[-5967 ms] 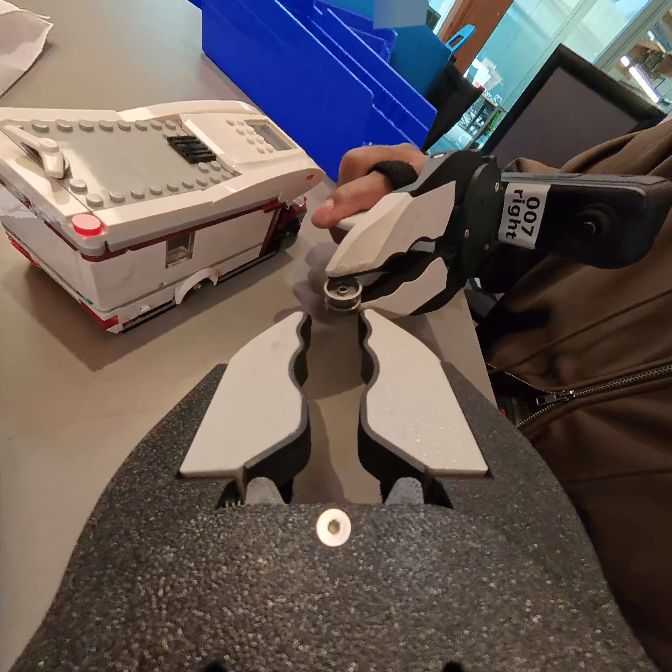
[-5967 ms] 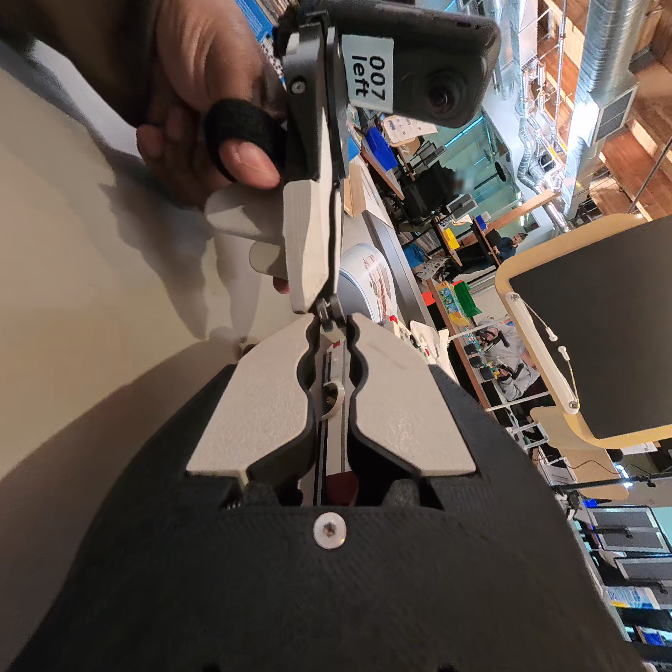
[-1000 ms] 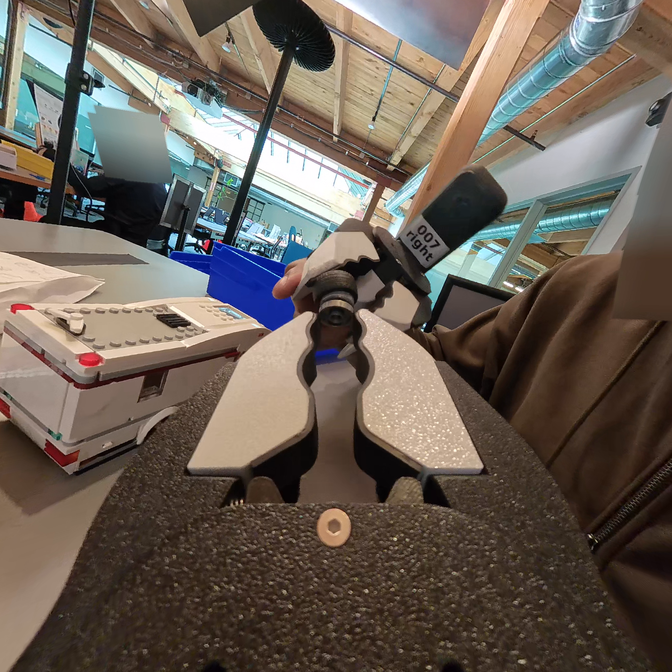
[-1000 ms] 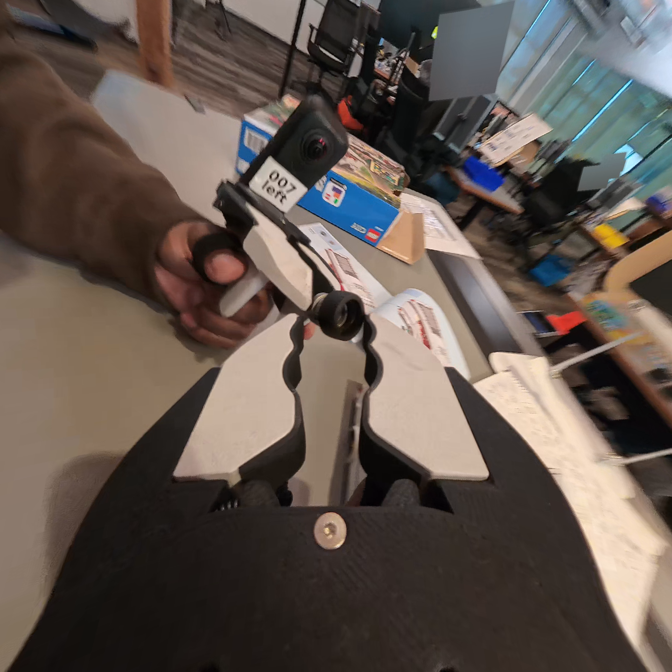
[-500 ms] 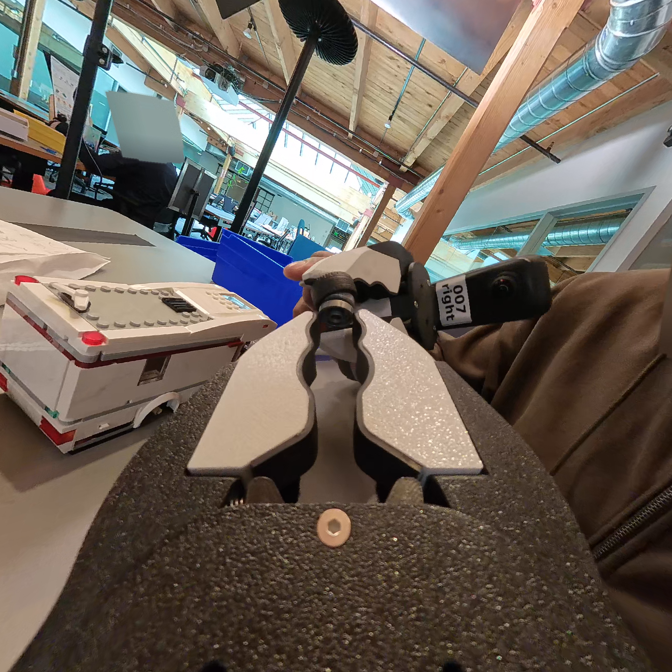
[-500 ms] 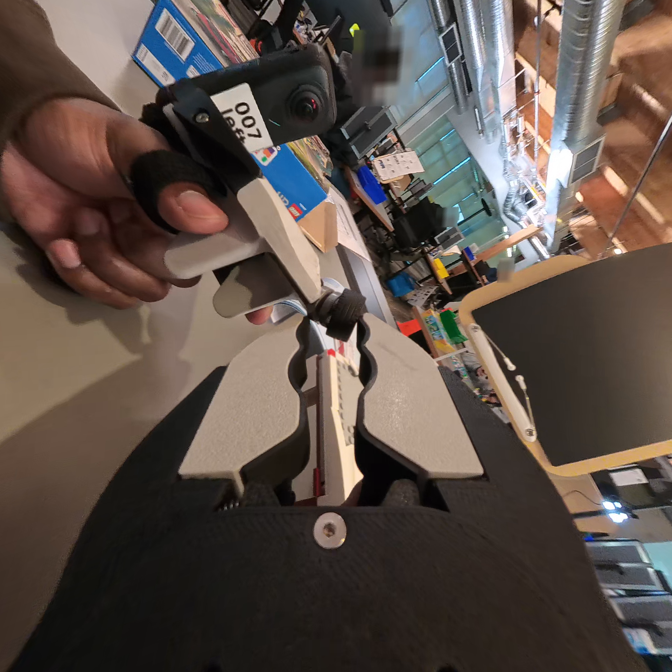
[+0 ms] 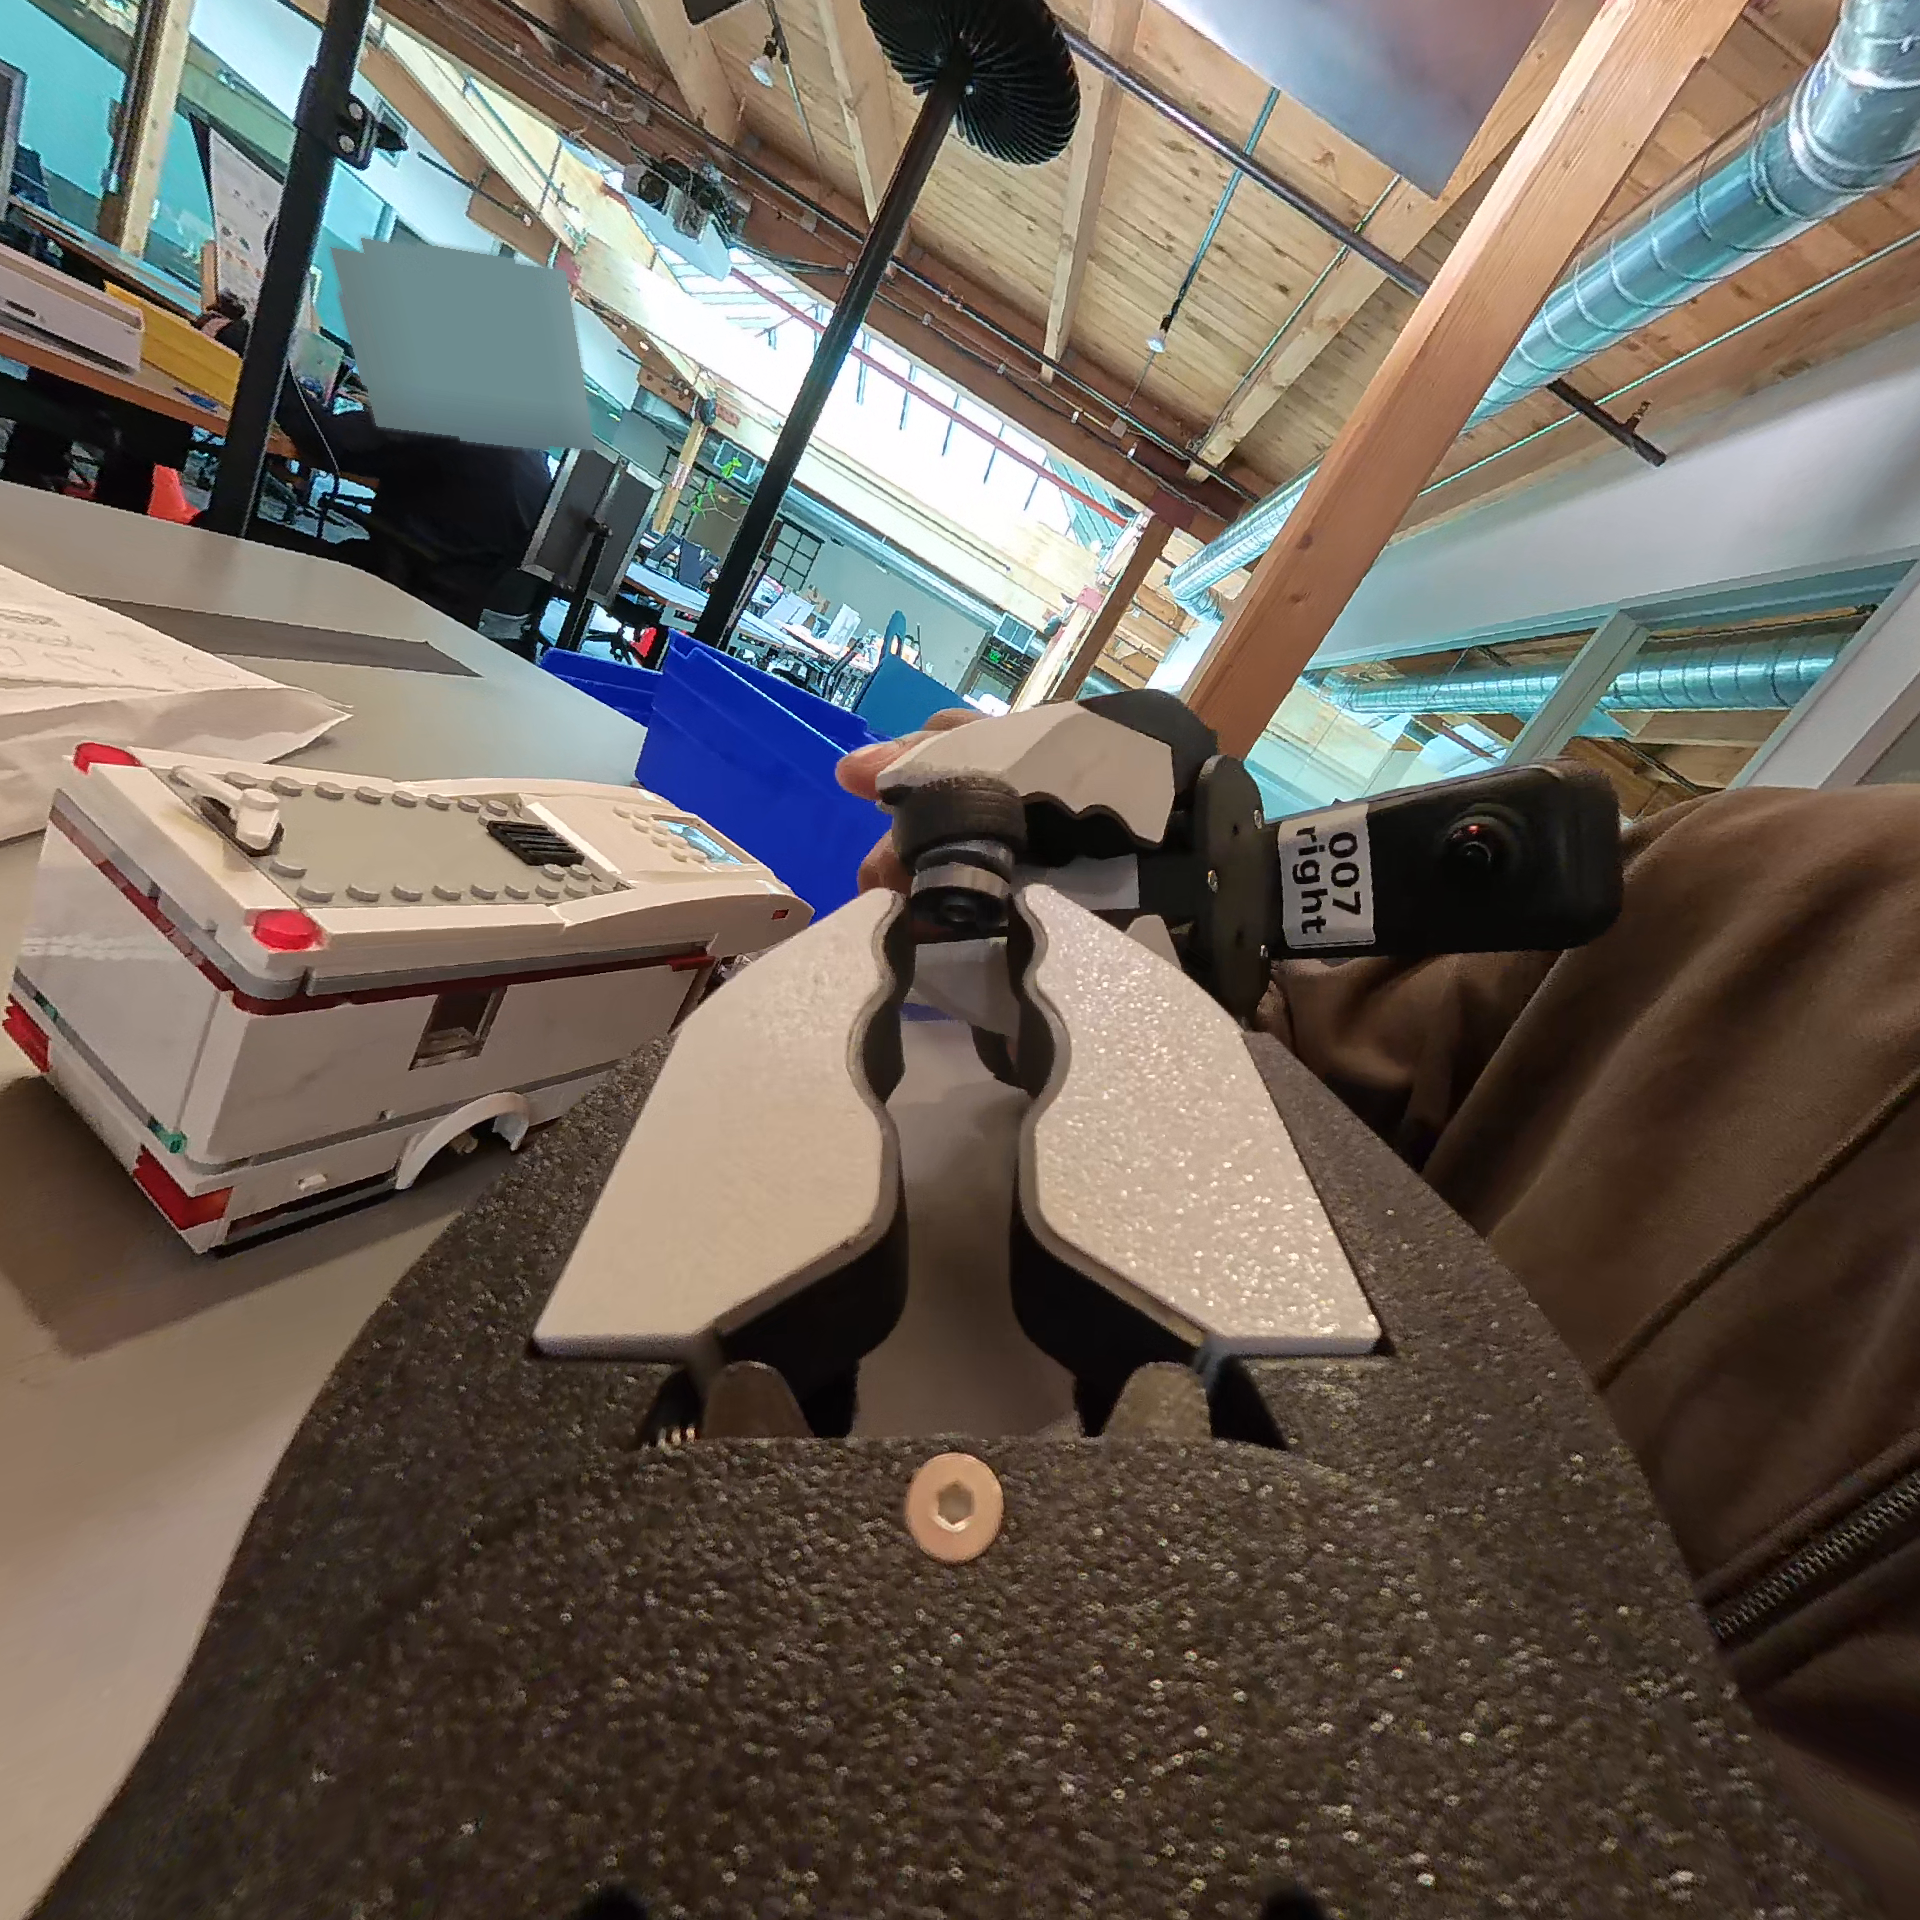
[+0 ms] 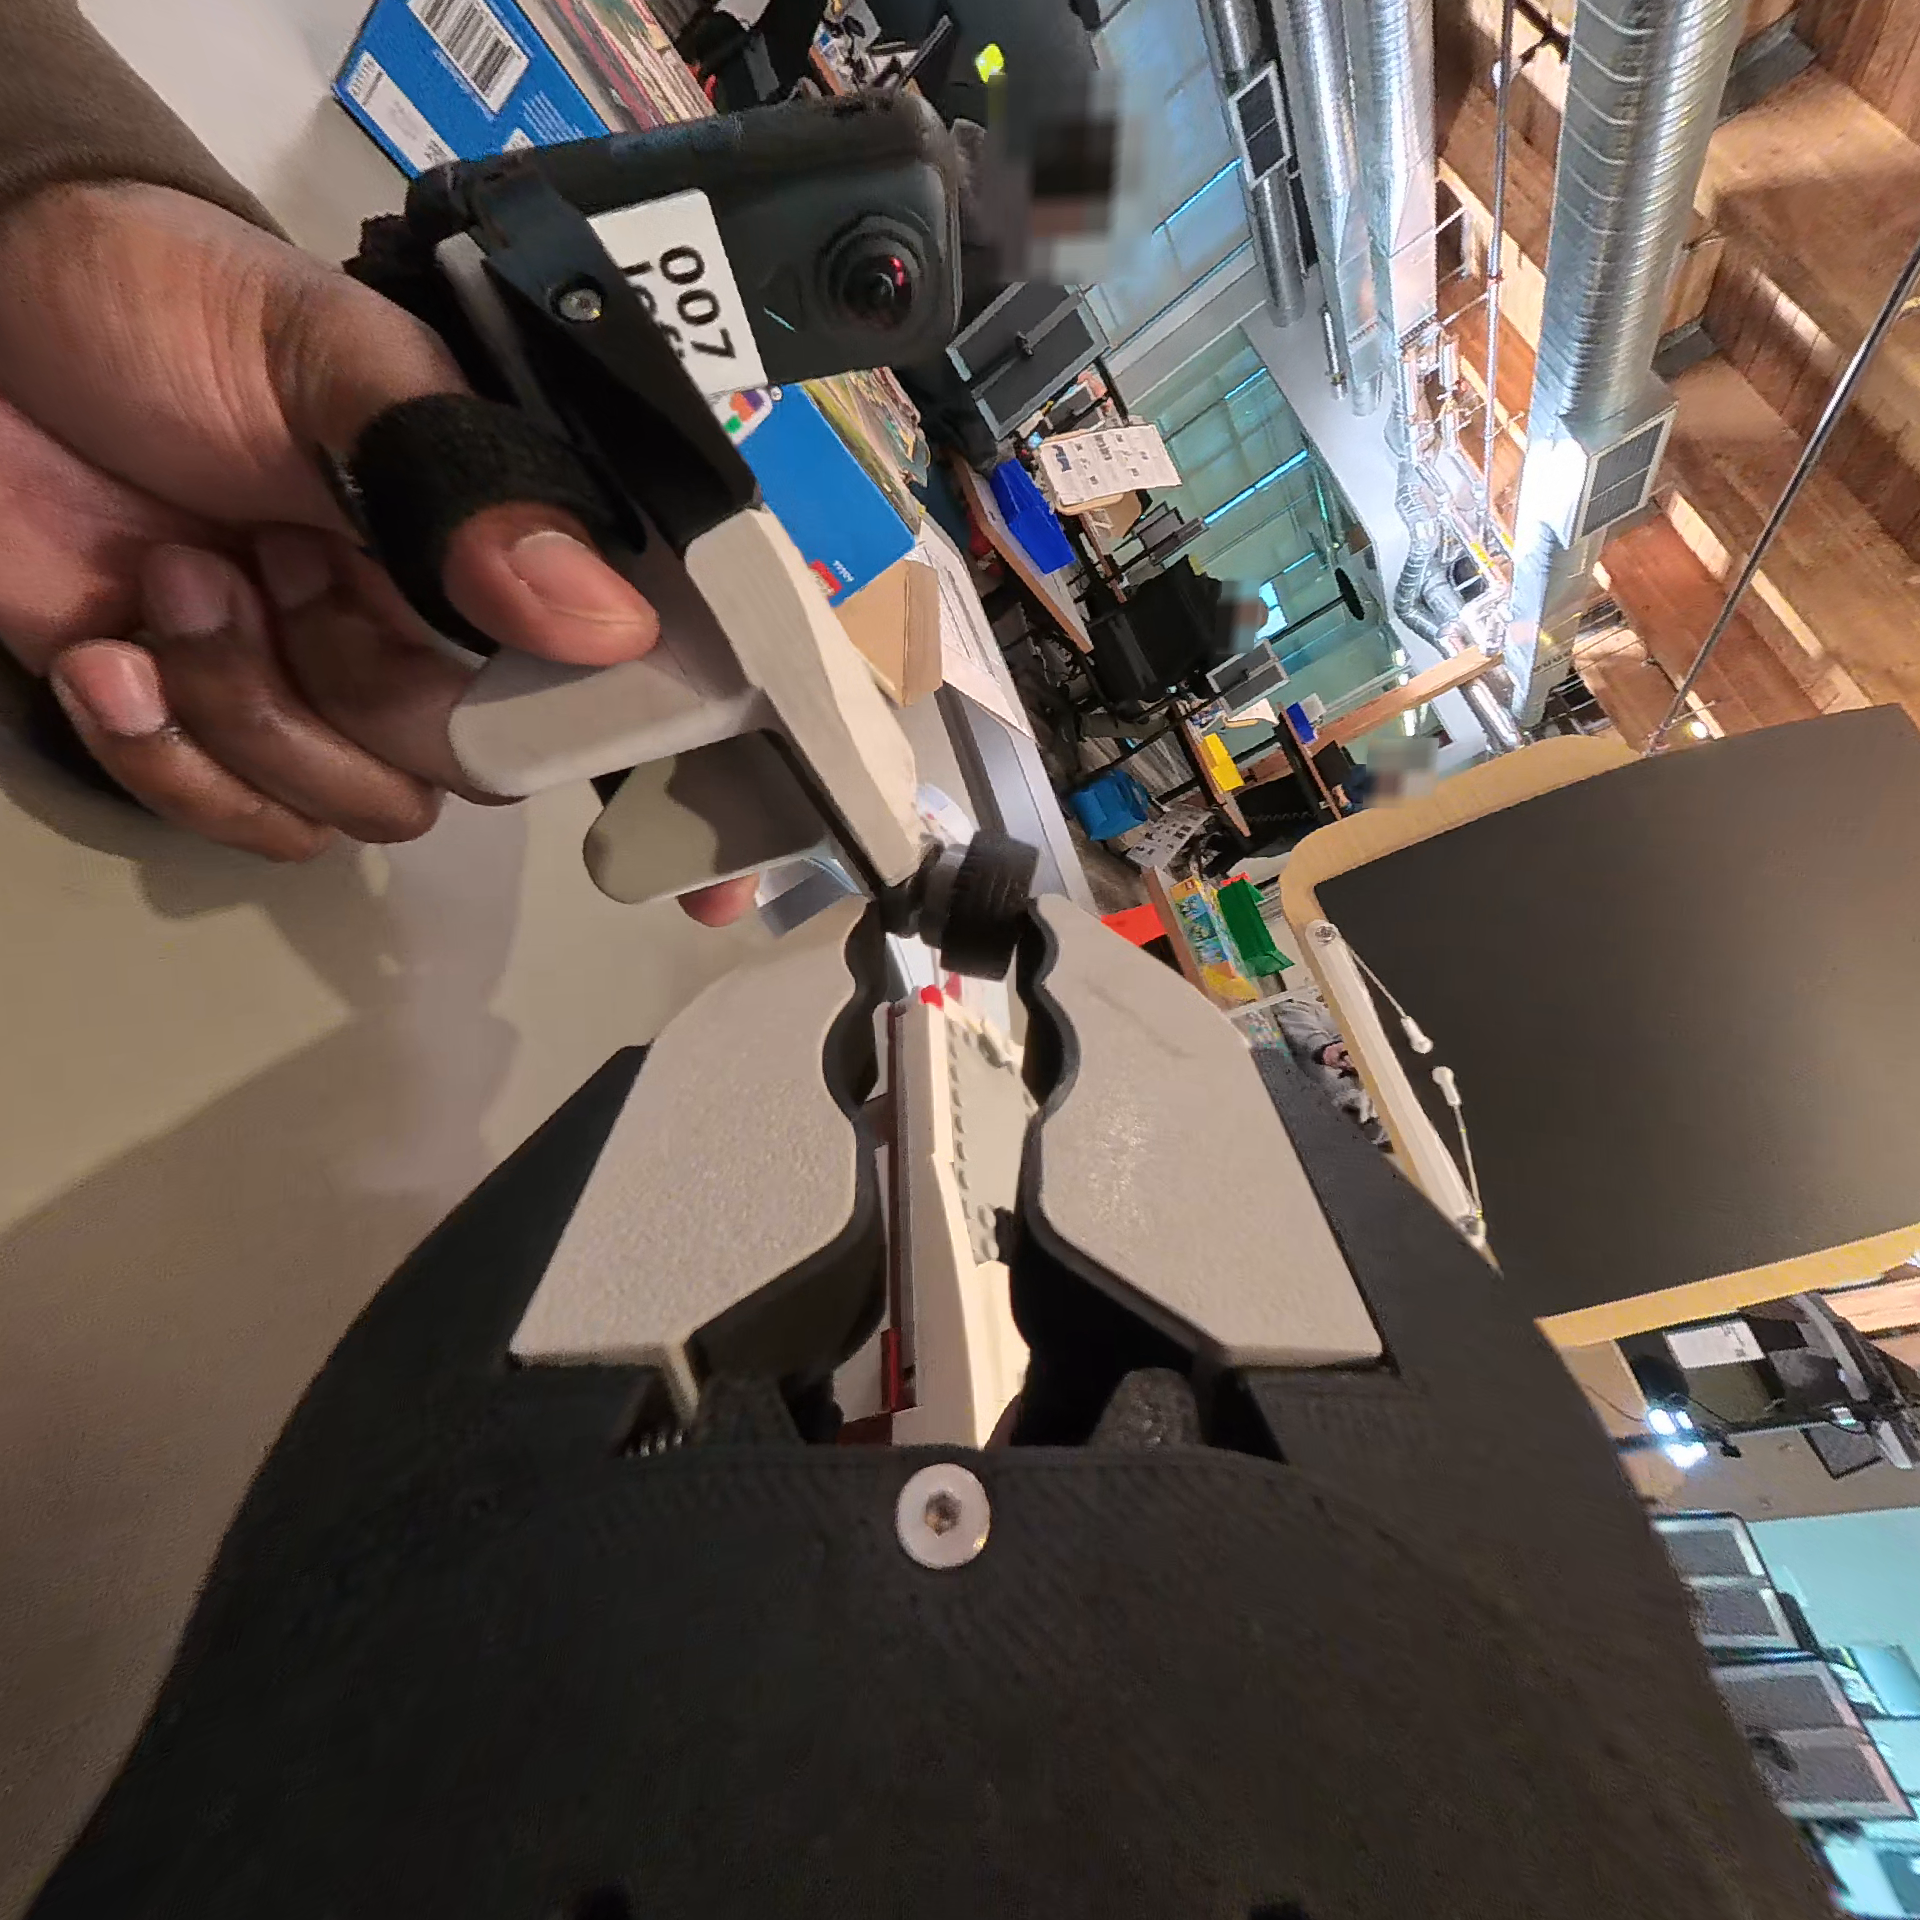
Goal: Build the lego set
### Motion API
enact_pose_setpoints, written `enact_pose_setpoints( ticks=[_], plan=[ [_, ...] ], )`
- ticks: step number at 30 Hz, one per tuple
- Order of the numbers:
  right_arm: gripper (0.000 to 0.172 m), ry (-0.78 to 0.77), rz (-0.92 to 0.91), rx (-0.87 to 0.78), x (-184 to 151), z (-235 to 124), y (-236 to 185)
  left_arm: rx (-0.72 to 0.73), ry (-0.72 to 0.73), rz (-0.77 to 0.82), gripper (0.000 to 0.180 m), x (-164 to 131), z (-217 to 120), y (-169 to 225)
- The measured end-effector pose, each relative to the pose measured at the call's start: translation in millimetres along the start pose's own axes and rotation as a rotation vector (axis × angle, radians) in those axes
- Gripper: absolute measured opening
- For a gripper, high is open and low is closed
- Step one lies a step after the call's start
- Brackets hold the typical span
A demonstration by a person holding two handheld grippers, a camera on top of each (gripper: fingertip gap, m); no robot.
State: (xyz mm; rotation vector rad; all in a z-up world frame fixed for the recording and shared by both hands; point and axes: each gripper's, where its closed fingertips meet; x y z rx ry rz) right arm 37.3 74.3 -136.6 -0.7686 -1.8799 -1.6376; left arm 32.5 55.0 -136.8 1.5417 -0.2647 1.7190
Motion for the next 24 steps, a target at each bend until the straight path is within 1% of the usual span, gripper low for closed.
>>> enact_pose_setpoints(
  ticks=[7, 11, 13, 16, 19, 23, 24],
  plan=[
    [0.022, -0.013, 0.055, 0.053, -4.5, 0.5, -1.8, 0.014, -0.030, -0.005, 0.017, -3.1, 0.5, -1.7],
    [0.022, -0.014, 0.145, 0.102, -7.5, 2.1, -3.1, 0.021, -0.073, 0.016, 0.018, -4.0, 0.2, -2.5],
    [0.021, -0.012, 0.183, 0.128, -8.4, 2.4, -4.2, 0.022, -0.107, 0.054, 0.018, -4.5, -0.9, -2.7],
    [0.021, -0.027, 0.245, 0.179, -11.6, 2.4, -6.7, 0.012, -0.159, 0.149, 0.022, -2.2, -5.6, -2.5],
    [0.021, -0.036, 0.302, 0.252, -13.8, 0.9, -12.3, 0.019, -0.182, 0.292, 0.029, 4.9, -12.0, -3.8],
    [0.021, -0.035, 0.365, 0.376, -11.1, -4.6, -26.5, 0.013, -0.309, 0.545, 0.036, -9.1, -15.0, -2.8],
    [0.021, -0.033, 0.381, 0.408, -10.0, -6.2, -30.0, 0.009, -0.334, 0.588, 0.038, -13.6, -14.7, -2.0]
  ],
)
Point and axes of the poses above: each gripper's, where its closed fingertips meet, z out along the fingers, x out of its top, y = z × x across the jaws, and after that the axes turned 10 degrees about z, right-handed
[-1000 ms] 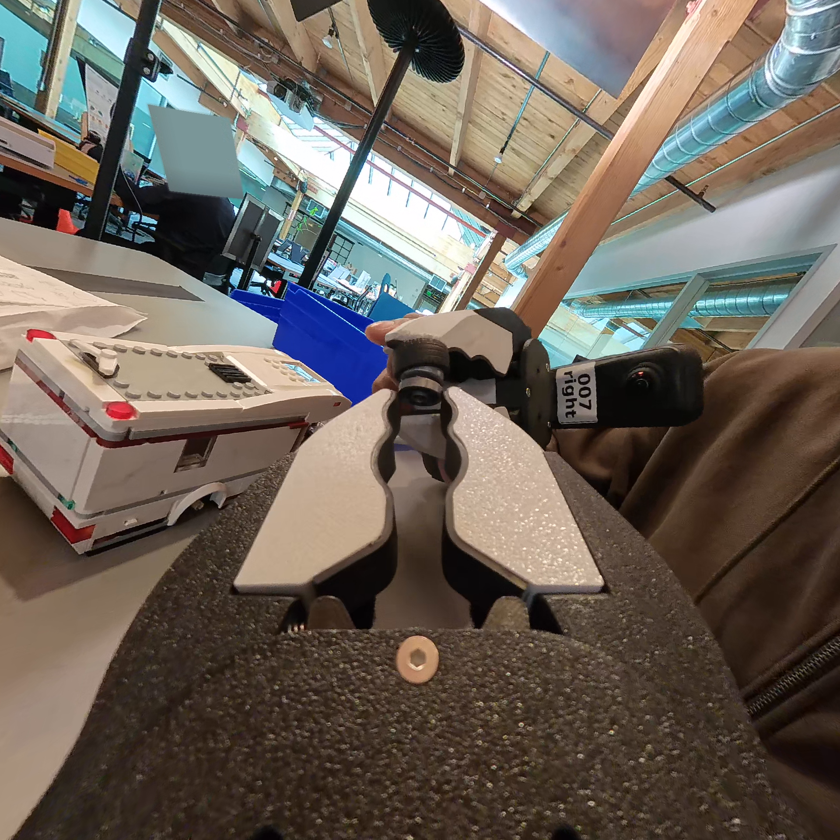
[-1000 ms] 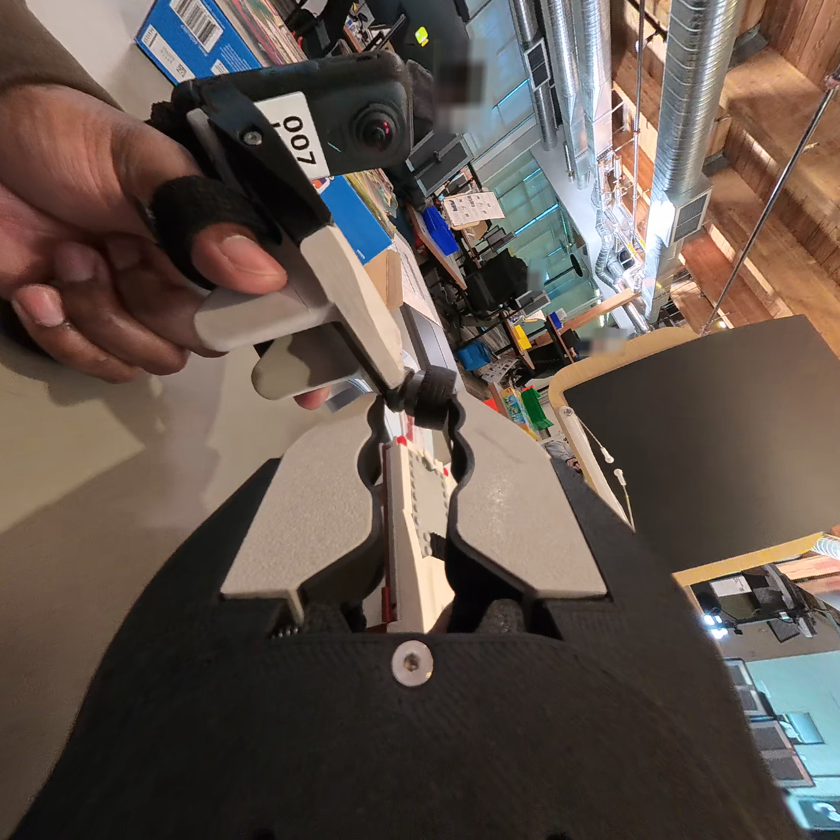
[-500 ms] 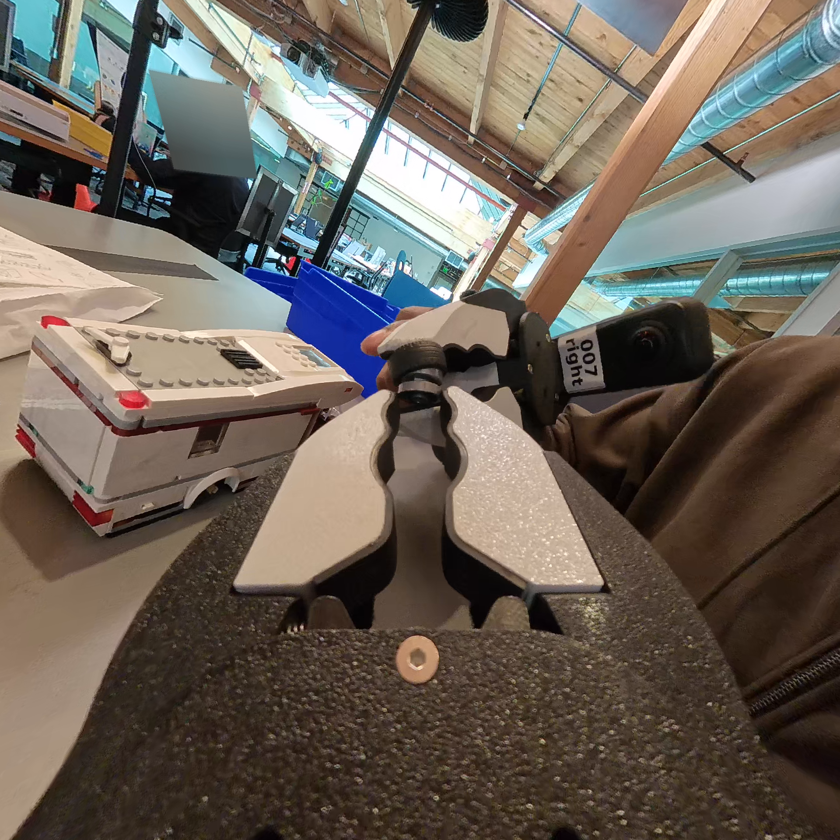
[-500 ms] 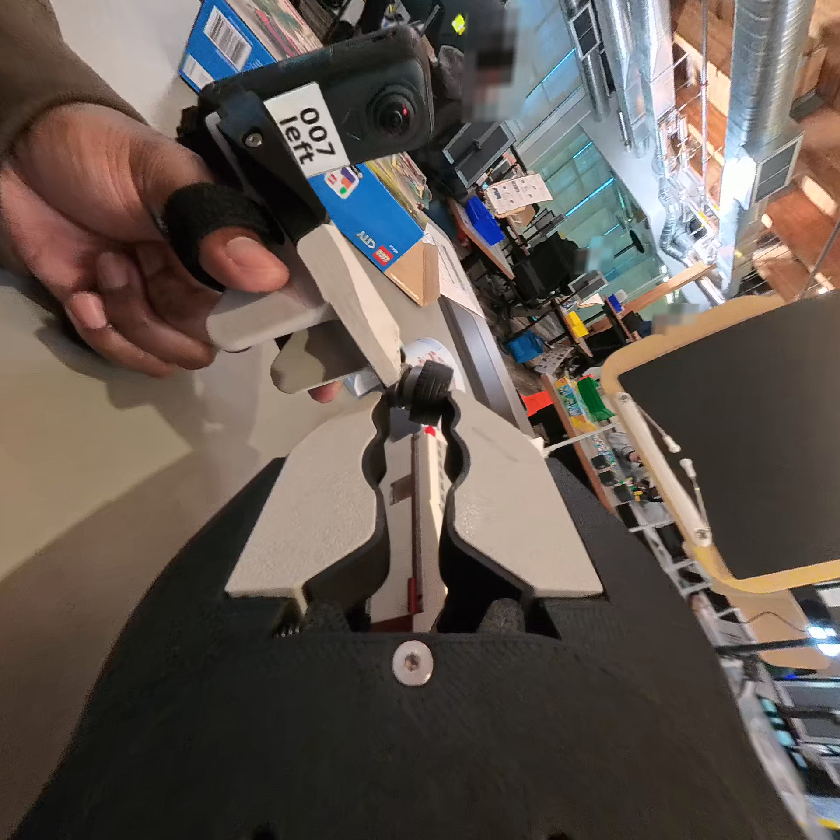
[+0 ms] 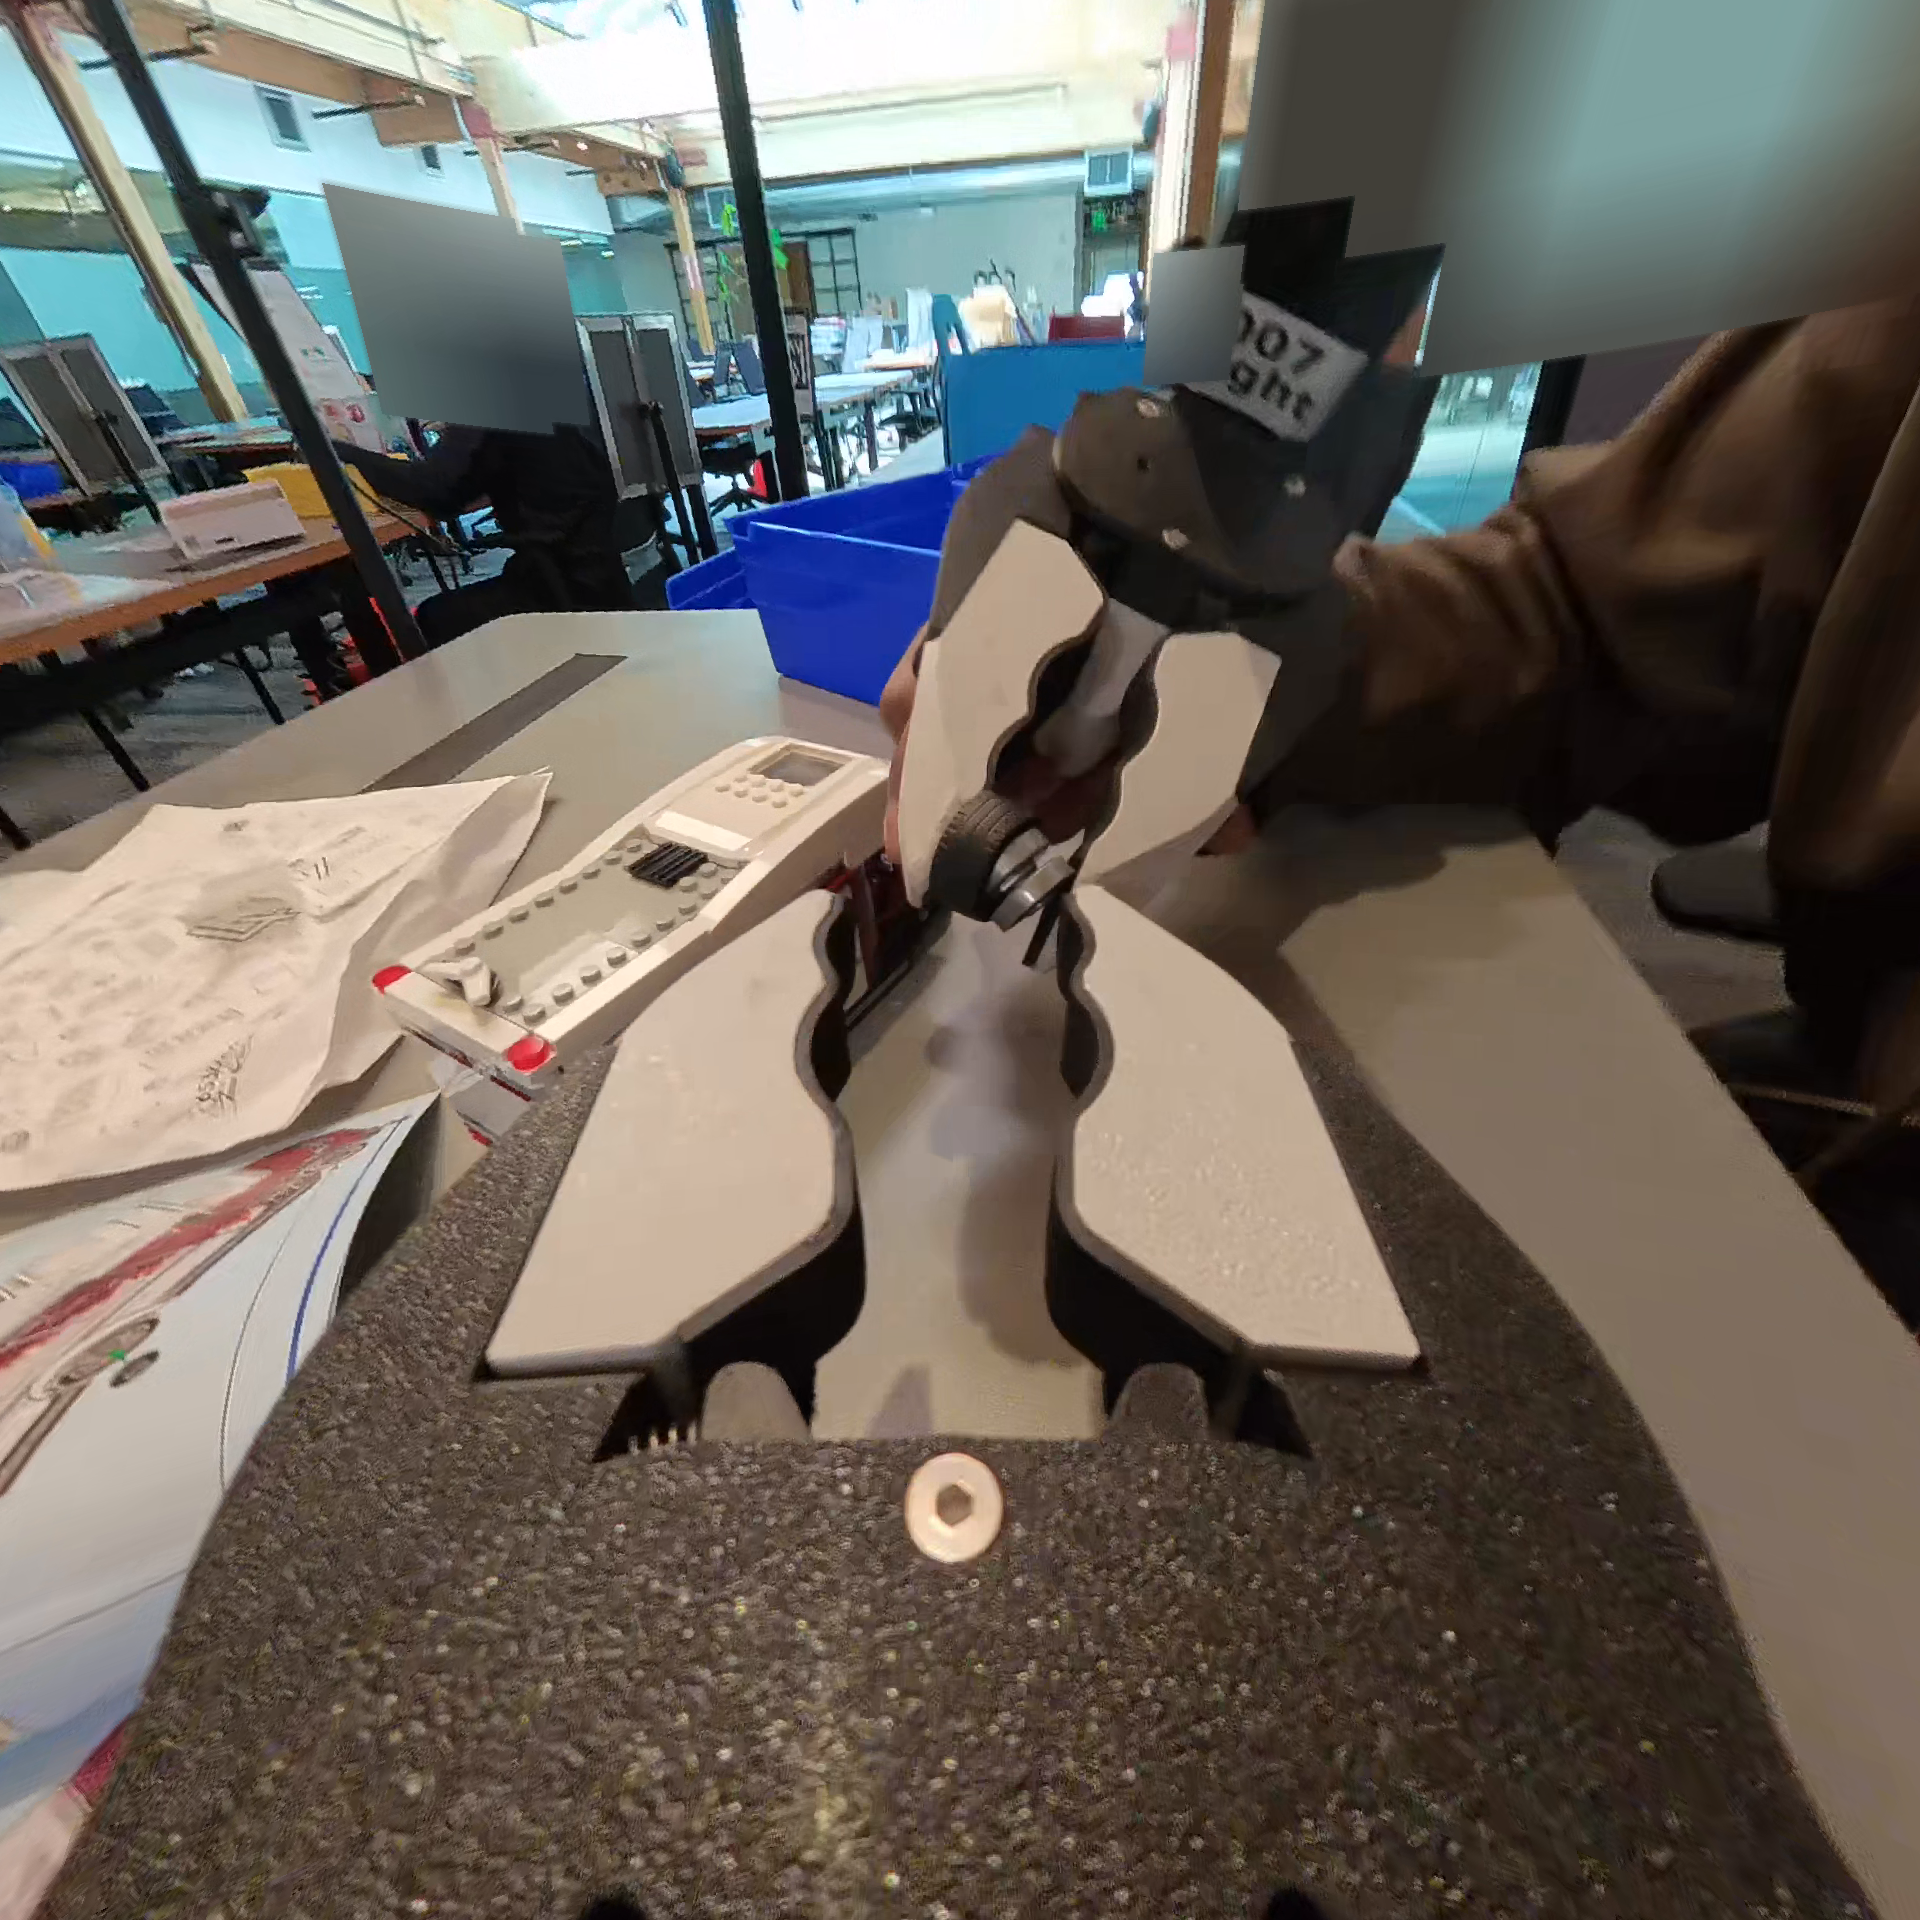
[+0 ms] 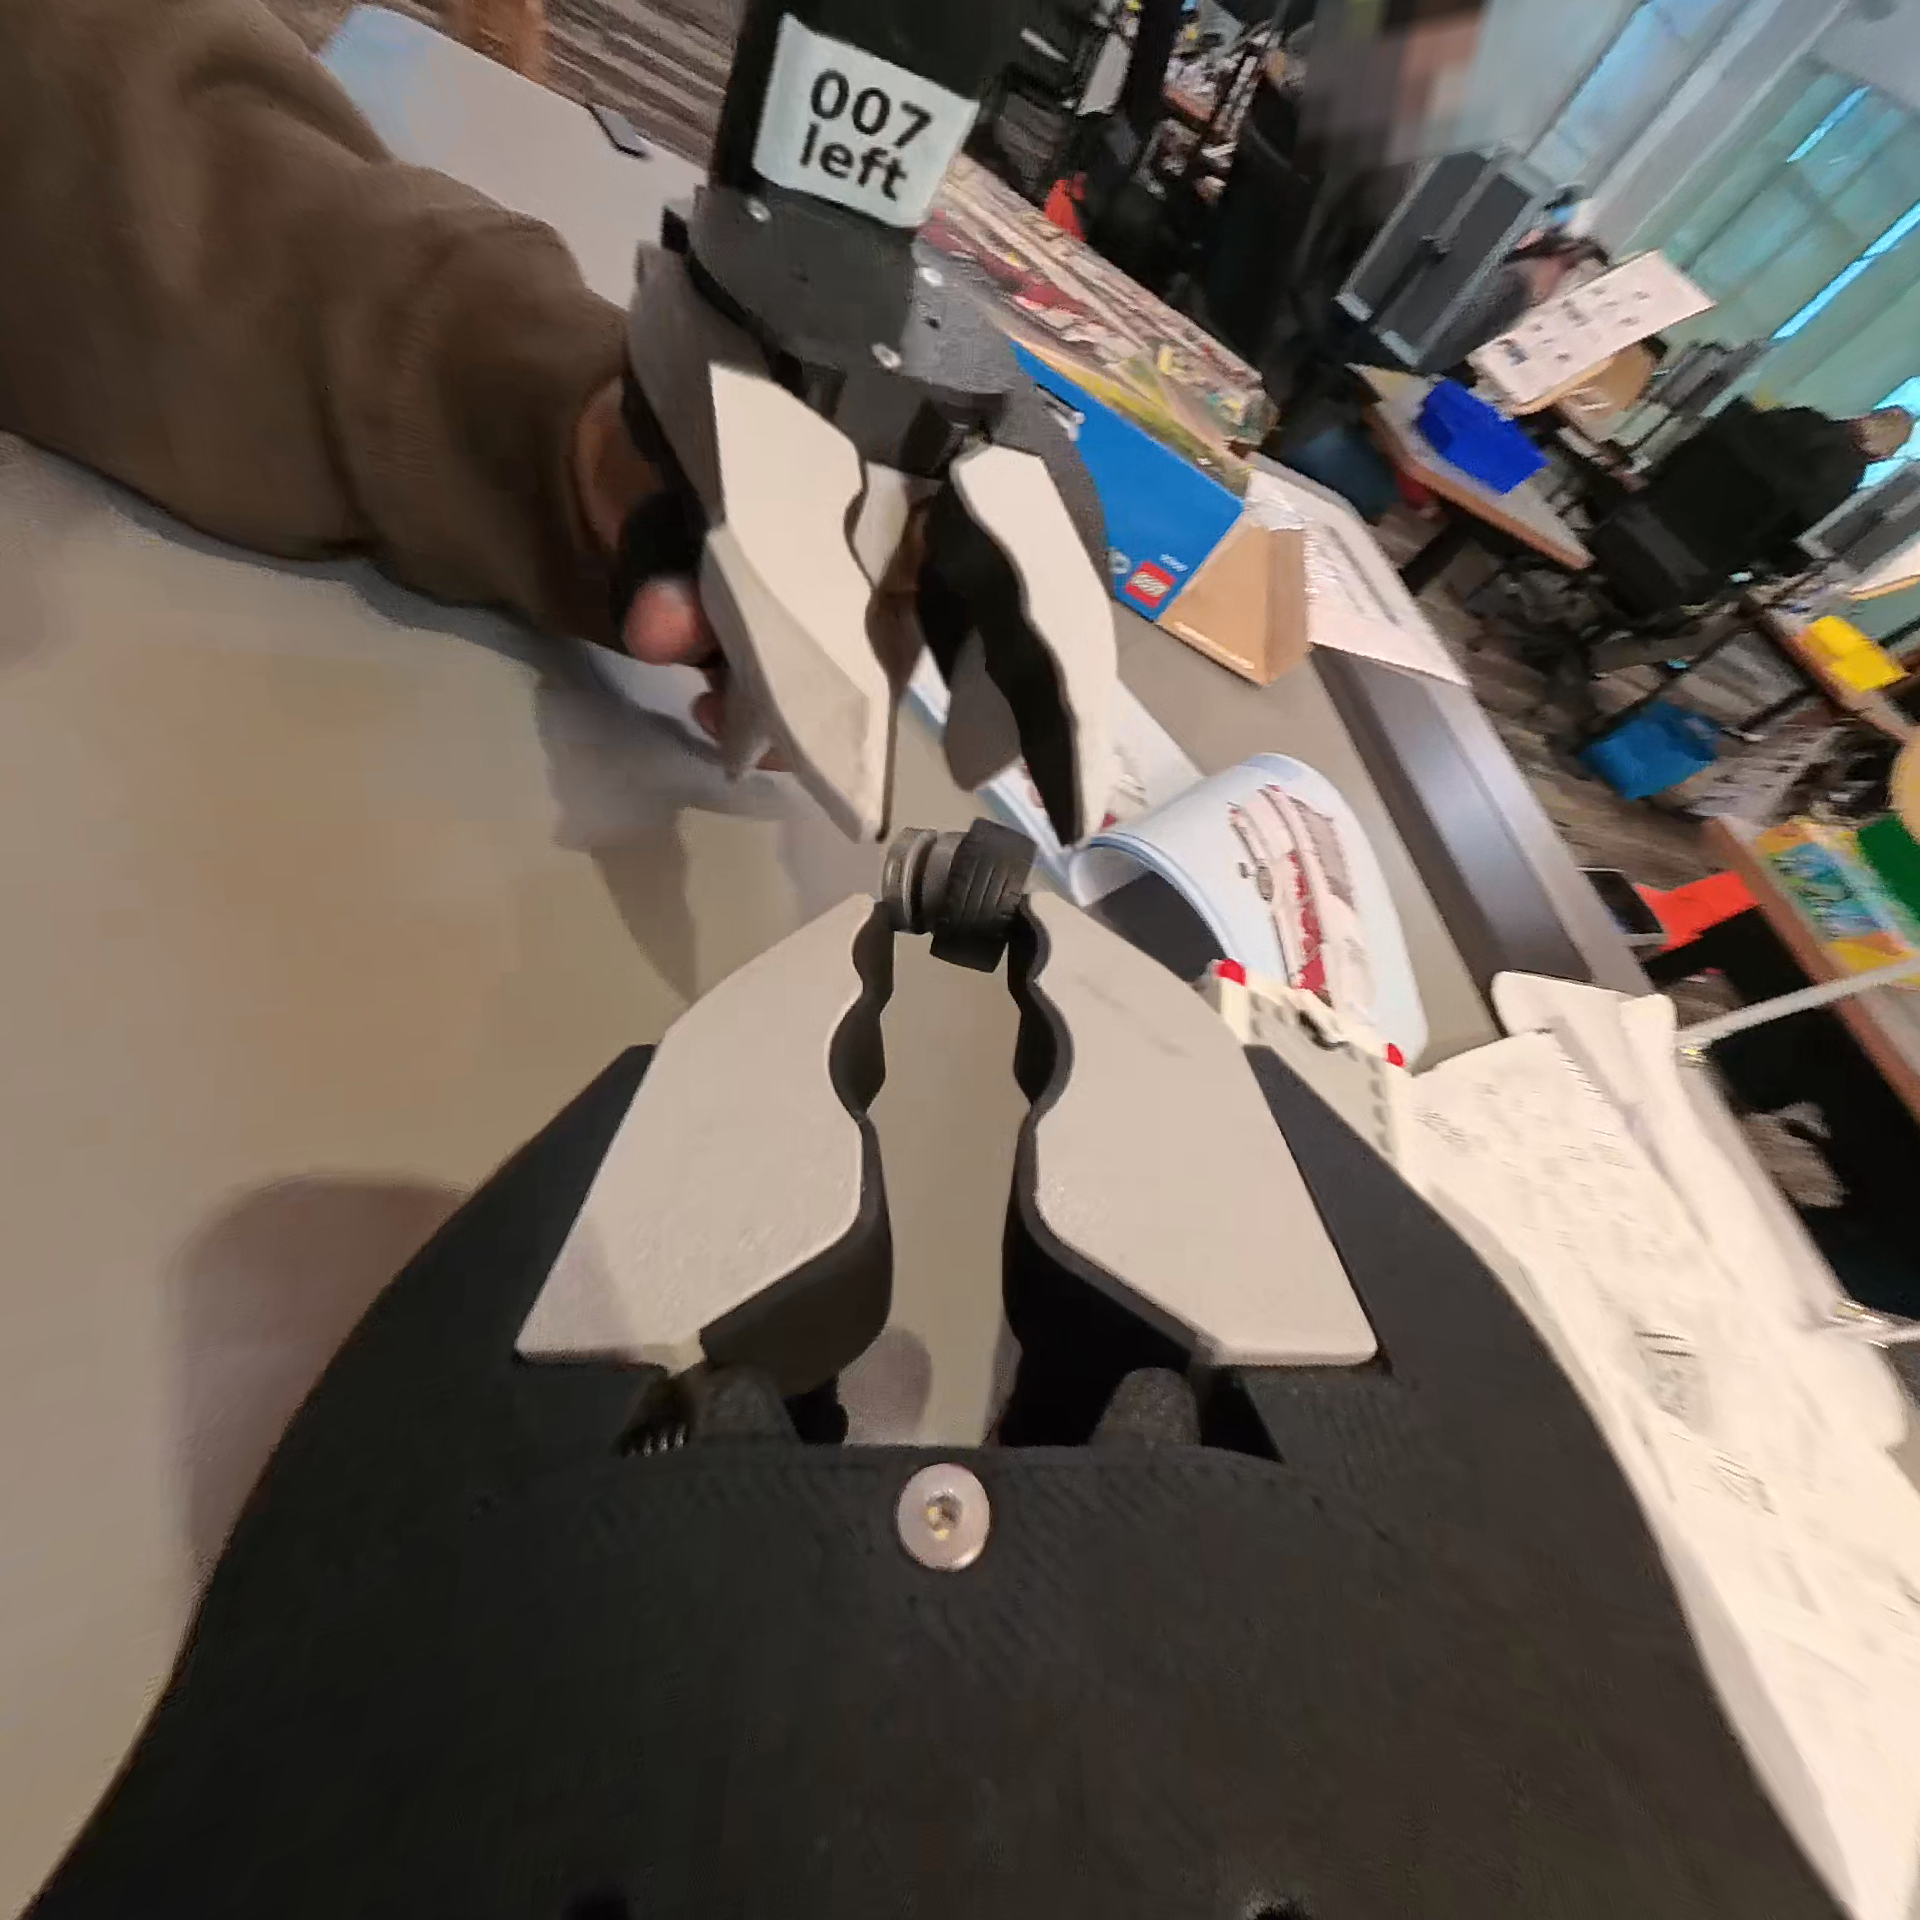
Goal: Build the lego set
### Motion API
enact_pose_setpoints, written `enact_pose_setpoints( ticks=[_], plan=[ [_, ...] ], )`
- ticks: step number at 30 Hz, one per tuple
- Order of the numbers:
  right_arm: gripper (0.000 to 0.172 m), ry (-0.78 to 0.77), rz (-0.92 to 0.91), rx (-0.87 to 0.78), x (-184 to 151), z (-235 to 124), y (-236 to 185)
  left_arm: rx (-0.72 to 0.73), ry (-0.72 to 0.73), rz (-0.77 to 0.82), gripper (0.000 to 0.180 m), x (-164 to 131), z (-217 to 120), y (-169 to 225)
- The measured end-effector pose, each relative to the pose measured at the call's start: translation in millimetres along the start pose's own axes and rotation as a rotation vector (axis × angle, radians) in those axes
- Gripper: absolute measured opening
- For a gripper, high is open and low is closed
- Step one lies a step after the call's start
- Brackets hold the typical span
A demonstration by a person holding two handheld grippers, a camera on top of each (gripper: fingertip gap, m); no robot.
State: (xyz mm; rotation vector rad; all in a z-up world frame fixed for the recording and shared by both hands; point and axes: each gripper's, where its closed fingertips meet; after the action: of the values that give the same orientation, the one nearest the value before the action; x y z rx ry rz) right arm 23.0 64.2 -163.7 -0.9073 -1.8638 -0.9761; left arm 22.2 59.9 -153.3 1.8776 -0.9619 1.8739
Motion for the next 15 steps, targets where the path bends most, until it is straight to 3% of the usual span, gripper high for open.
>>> enact_pose_setpoints(
  ticks=[8, 15],
  plan=[
    [0.020, -0.037, 0.052, 0.172, -7.0, -1.1, -23.9, -0.124, 0.009, 0.054, 0.029, -3.8, 7.3, 26.2],
    [0.019, -0.071, 0.105, 0.225, -10.7, -2.0, -26.6, -0.105, -0.003, 0.110, 0.024, -5.7, 8.4, 28.0]
  ],
)
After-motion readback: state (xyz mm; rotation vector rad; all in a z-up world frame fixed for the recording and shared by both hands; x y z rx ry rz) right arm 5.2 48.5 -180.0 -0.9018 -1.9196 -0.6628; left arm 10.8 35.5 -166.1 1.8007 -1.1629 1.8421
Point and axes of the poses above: each gripper's, where its closed fingertips meet, z out along the fingers, x out of its top, y = z × x across the jaws, and after that the axes turned 10 degrees about z, right-handed
